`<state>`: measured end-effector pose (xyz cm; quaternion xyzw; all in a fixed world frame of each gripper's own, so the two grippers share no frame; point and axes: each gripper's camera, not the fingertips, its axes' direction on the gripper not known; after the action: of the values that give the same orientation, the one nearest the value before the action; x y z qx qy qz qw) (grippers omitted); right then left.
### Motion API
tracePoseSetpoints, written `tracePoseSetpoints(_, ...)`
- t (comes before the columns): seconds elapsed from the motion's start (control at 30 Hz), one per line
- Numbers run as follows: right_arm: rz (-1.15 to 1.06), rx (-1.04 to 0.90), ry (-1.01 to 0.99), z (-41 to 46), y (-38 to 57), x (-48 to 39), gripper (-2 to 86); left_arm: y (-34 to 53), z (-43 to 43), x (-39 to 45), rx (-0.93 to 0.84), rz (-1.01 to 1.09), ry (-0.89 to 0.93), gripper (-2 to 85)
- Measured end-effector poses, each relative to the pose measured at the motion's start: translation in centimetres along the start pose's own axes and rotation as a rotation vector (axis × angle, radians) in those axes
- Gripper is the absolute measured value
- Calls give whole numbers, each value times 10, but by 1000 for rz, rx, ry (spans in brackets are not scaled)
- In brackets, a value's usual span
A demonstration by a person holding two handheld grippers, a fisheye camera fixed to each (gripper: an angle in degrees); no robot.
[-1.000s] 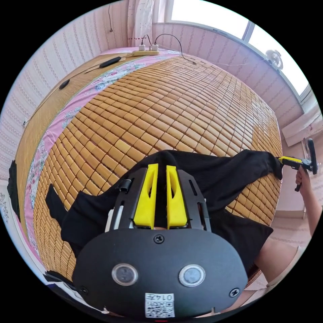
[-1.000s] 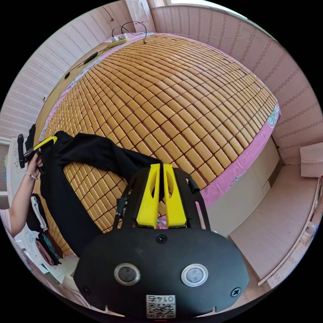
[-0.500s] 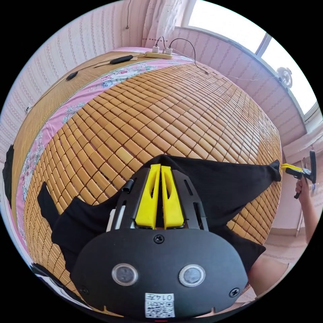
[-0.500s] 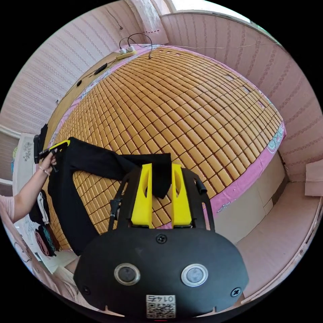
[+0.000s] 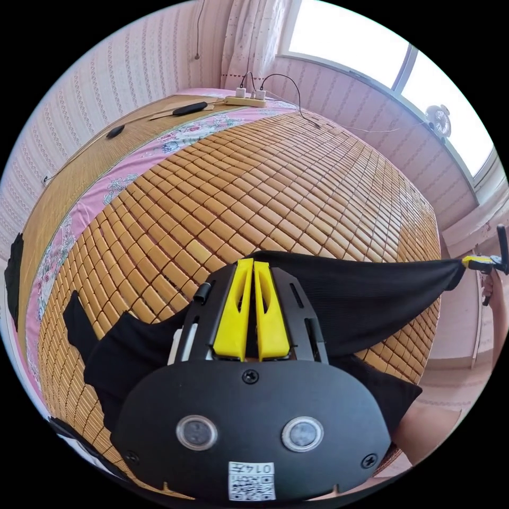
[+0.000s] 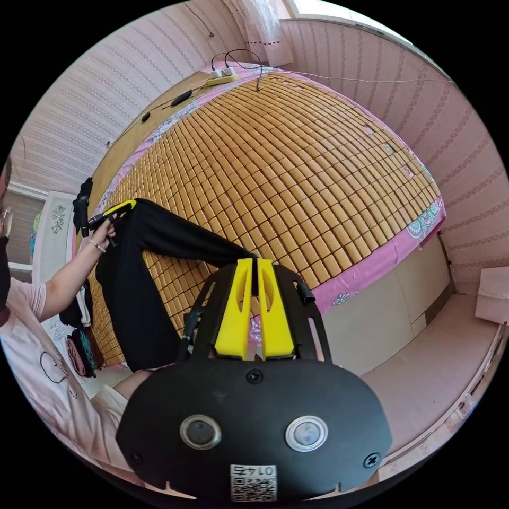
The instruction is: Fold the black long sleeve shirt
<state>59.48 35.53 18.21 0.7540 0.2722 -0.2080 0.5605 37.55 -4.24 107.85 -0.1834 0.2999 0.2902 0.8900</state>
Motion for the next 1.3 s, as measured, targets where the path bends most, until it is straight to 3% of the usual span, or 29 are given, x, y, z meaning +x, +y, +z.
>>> tracePoseSetpoints(0.1, 67, 34, 95, 13, -18, 26, 43, 4, 0, -2, -3, -47, -2, -10)
tracePoseSetpoints(0.23, 58, -7, -30, 40, -18, 20, 79, 6, 1, 2, -41, -42, -12, -10)
tracePoseSetpoints(0.4, 20, -81, 93, 105, -11, -10, 28, 10, -5, 7, -37, -31, -23, -10)
tracePoseSetpoints(0.6, -95, -35, 274, 114, -25, -27, 5, 4, -14, 6, -39, -34, -42, -10)
tracePoseSetpoints(0.83, -43, -7, 189, 115, -37, -33, 51, 0, -26, -8, -87, -125, 43, -10)
tracePoseSetpoints(0.97, -205, -49, 95, 134, -16, -76, 2, 10, -40, -5, -70, -93, 26, -10)
tracePoseSetpoints(1.03, -281, -182, 181, 163, -12, -86, -5, 13, -46, -5, -71, -93, 24, -10)
tracePoseSetpoints(1.3, -539, -323, 216, 196, -11, -113, -9, 28, -75, -8, -63, -97, 40, -9)
